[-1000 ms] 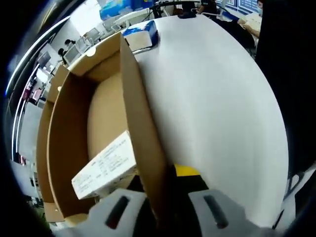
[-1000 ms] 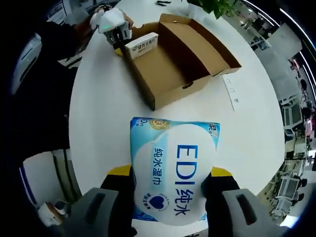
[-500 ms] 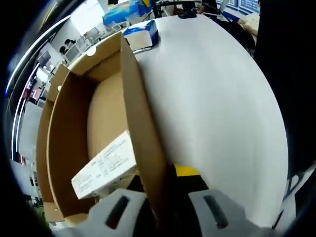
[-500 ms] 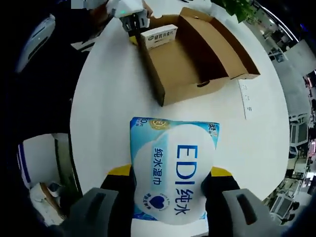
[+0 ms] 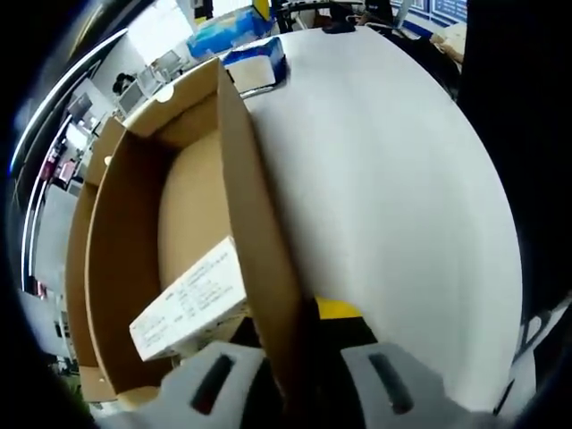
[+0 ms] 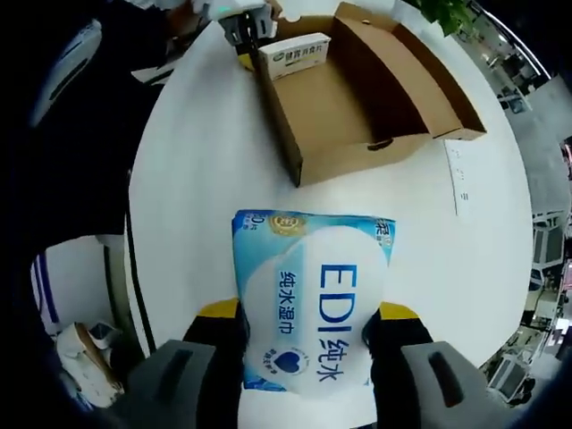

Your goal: Operate the shoe box by opening the lid, removing the specified soft item, and placing it in the target area until the item is outside and the box remains undamaged.

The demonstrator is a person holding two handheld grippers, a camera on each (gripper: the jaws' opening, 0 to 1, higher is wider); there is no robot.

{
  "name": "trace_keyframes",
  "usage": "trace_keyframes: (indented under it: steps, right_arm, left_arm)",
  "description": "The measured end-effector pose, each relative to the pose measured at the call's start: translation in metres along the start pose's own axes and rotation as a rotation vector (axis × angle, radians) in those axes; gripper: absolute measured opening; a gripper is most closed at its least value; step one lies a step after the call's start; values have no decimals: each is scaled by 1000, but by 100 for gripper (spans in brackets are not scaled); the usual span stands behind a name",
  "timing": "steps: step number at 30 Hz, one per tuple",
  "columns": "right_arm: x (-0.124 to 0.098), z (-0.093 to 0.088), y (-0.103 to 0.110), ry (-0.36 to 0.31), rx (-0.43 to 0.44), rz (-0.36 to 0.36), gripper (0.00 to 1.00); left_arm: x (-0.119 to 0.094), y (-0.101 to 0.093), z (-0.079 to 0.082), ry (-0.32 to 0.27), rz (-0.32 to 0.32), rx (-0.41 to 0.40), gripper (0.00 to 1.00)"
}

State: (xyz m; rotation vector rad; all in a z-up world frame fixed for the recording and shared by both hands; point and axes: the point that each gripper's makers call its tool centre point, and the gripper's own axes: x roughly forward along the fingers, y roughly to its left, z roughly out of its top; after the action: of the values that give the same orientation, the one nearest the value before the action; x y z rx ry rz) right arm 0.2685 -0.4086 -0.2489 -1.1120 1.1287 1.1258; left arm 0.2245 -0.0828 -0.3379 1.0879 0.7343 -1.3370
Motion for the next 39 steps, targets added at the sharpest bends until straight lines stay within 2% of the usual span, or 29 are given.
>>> trace_keyframes:
  steps: [5, 12, 18, 26, 39]
  right_arm:
    - [4, -5, -2, 21, -36, -2, 54]
    - [9, -2, -2, 6, -19, 9, 56]
    - [15, -3, -1, -35, 4, 33, 59]
    - [18, -2, -1, -74, 7, 26, 61]
    - [20, 0, -2, -161, 47, -24, 65]
  left_arm:
    - [0, 0, 0, 0, 0, 2, 7]
    - [0, 0, 0, 0, 0, 2, 7]
    - [1, 1, 0, -2, -1, 1, 7]
    - [1, 1, 0, -4, 0, 3, 7]
    - [1, 1, 0, -6, -6, 8, 7]
